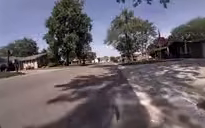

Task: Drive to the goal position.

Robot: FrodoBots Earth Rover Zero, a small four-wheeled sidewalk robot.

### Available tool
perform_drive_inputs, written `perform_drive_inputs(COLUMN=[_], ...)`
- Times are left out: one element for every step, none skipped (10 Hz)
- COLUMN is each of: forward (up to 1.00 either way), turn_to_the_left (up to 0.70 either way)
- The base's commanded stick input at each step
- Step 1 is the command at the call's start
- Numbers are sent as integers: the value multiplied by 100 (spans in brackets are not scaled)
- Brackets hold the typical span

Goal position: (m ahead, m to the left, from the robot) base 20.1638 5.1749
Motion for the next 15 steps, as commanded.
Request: perform_drive_inputs(forward=[66,66,66,66,67,68,68,68,68,69,69,69,69,69,69], turn_to_the_left=[3,3,3,3,3,3,3,3,3,3,3,3,3,3,3])
